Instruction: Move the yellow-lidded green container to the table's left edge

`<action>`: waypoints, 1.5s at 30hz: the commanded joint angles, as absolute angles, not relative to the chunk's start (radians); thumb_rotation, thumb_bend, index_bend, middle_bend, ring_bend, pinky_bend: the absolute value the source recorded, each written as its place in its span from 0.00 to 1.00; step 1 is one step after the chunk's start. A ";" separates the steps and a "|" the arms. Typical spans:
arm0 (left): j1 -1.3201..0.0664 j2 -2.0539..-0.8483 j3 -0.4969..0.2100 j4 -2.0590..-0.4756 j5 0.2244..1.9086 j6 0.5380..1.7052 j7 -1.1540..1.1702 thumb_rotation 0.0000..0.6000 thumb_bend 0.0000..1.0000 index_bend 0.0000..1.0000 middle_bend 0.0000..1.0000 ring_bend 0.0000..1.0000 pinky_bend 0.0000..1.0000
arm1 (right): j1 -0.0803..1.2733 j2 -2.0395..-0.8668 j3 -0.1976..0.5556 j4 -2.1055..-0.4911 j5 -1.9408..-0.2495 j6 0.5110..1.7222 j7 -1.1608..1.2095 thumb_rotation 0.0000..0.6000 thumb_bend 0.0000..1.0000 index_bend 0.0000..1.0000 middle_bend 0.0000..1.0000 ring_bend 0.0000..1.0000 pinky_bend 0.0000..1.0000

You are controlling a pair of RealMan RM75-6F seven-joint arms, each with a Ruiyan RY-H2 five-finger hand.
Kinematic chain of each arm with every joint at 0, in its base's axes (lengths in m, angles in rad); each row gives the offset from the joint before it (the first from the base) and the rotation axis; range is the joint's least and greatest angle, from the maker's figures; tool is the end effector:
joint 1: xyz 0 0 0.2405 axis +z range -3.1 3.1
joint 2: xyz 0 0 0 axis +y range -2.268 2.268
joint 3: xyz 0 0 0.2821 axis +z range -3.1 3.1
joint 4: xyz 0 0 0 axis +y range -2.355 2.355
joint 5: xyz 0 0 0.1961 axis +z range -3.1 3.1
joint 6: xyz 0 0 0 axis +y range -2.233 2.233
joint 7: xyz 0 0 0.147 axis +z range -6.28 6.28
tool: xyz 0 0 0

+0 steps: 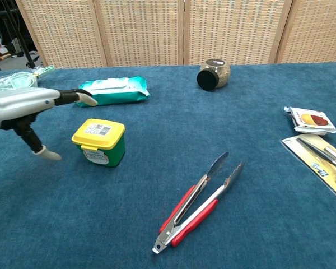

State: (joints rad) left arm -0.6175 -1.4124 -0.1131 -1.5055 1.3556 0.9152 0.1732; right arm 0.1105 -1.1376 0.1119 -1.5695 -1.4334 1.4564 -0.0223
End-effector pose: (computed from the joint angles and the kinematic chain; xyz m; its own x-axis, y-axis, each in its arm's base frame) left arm -0.2127 0.3290 0.0264 0.4895 0.3047 0.8171 0.8350 -0.4339 -0.3384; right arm -0.3358 -0.2058 0.1901 0.4247 0.0426 0.9043 -0.9052 0.0366 0.4234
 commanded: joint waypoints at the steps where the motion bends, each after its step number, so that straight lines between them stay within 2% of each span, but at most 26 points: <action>1: -0.664 -1.481 -0.145 -1.471 1.310 0.887 0.216 1.00 0.00 0.01 0.00 0.00 0.04 | 0.112 -1.135 0.114 -1.571 -1.428 1.451 -0.017 1.00 0.00 0.00 0.00 0.00 0.00; 4: -0.684 -1.517 -0.154 -1.448 1.285 0.878 0.242 1.00 0.00 0.07 0.00 0.00 0.11 | 0.113 -1.132 0.115 -1.572 -1.422 1.444 -0.012 1.00 0.00 0.00 0.00 0.00 0.00; 6: -0.694 -1.532 -0.159 -1.443 1.273 0.873 0.247 1.00 0.00 0.13 0.03 0.04 0.15 | 0.114 -1.132 0.115 -1.571 -1.420 1.442 -0.010 1.00 0.00 0.00 0.00 0.00 0.00; 7: -0.699 -1.540 -0.162 -1.440 1.267 0.871 0.249 1.00 0.00 0.17 0.07 0.08 0.18 | 0.114 -1.131 0.115 -1.571 -1.418 1.440 -0.010 1.00 0.00 0.00 0.00 0.00 0.00; 9: -0.704 -1.553 -0.165 -1.437 1.260 0.873 0.252 1.00 0.03 0.36 0.25 0.24 0.29 | 0.115 -1.131 0.116 -1.570 -1.417 1.438 -0.010 1.00 0.00 0.00 0.00 0.00 0.00; 11: -0.708 -1.563 -0.166 -1.434 1.250 0.877 0.259 1.00 0.10 0.51 0.38 0.35 0.39 | 0.116 -1.131 0.117 -1.569 -1.413 1.435 -0.009 1.00 0.00 0.00 0.00 0.00 0.00; 12: -0.709 -1.565 -0.164 -1.434 1.244 0.877 0.266 1.00 0.15 0.56 0.43 0.41 0.43 | 0.116 -1.131 0.117 -1.569 -1.412 1.434 -0.009 1.00 0.00 0.00 0.00 0.00 0.00; 15: -0.709 -1.552 -0.159 -1.454 1.227 0.876 0.283 1.00 0.26 0.61 0.48 0.47 0.49 | 0.117 -1.130 0.118 -1.570 -1.410 1.431 -0.007 1.00 0.00 0.00 0.00 0.00 0.00; 20: -0.686 -1.461 -0.161 -1.522 1.225 0.905 0.254 1.00 0.28 0.63 0.49 0.48 0.50 | 0.117 -1.129 0.117 -1.571 -1.411 1.431 -0.006 1.00 0.00 0.00 0.00 0.00 0.00; 23: -0.650 -1.362 -0.154 -1.577 1.246 0.936 0.206 1.00 0.27 0.63 0.49 0.48 0.50 | 0.116 -1.130 0.115 -1.571 -1.415 1.433 -0.009 1.00 0.00 0.00 0.00 0.00 0.00; 28: -0.540 -1.164 -0.089 -1.640 1.277 0.993 0.095 1.00 0.27 0.63 0.49 0.48 0.50 | 0.115 -1.134 0.108 -1.575 -1.431 1.442 -0.022 1.00 0.00 0.00 0.00 0.00 0.00; 30: -0.501 -1.120 -0.065 -1.641 1.298 1.018 0.037 1.00 0.26 0.63 0.49 0.48 0.50 | 0.115 -1.136 0.106 -1.576 -1.436 1.444 -0.026 1.00 0.00 0.00 0.00 0.00 0.00; 36: -0.412 -1.082 -0.010 -1.543 1.364 1.086 -0.118 1.00 0.26 0.63 0.49 0.48 0.50 | 0.113 -1.140 0.101 -1.578 -1.444 1.448 -0.035 1.00 0.00 0.00 0.00 0.00 0.00; 40: -0.377 -1.106 0.024 -1.429 1.424 1.101 -0.259 1.00 0.26 0.63 0.49 0.48 0.50 | 0.111 -1.142 0.097 -1.582 -1.450 1.454 -0.041 1.00 0.00 0.00 0.00 0.00 0.00; 45: -0.367 -1.154 0.040 -1.331 1.480 1.125 -0.313 1.00 0.25 0.63 0.49 0.48 0.50 | 0.110 -1.140 0.097 -1.584 -1.449 1.454 -0.039 1.00 0.00 0.00 0.00 0.00 0.00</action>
State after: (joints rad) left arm -0.3815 -1.1305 0.0243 -1.3685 1.4485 1.1057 -0.2830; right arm 0.1099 -1.1402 0.0974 -1.5838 -1.4491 1.4543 -0.0392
